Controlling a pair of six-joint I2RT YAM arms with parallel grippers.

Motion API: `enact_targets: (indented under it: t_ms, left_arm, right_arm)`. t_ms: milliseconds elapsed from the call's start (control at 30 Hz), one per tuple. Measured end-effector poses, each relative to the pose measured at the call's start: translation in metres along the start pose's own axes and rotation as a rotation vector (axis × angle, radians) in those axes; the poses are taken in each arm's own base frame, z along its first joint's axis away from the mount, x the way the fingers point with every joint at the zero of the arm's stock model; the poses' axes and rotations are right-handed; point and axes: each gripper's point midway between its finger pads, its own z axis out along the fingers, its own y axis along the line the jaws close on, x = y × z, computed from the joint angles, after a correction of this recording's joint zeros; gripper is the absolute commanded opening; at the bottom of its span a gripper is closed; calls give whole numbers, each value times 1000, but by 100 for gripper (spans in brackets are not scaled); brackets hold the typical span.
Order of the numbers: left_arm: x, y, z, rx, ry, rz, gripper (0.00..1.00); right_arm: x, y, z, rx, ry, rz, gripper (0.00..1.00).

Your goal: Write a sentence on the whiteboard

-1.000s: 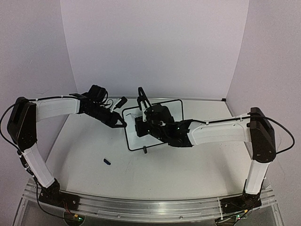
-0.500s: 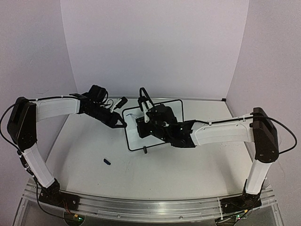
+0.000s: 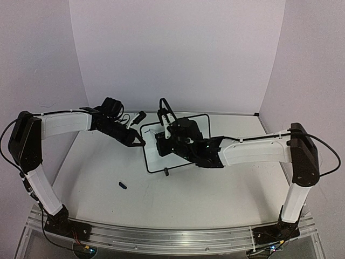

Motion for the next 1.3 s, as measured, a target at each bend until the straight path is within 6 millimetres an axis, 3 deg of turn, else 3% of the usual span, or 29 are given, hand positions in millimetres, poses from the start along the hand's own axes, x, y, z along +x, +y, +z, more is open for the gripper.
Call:
enact_targets:
  t_ms: [667,1300]
  left_arm:
    - [0,0,0,0,0,1,0]
    - [0,0,0,0,0,1,0]
  right_arm:
    - [-4,0,0,3,-3,5,0]
    - [10,-1,6,22,25,-1,0]
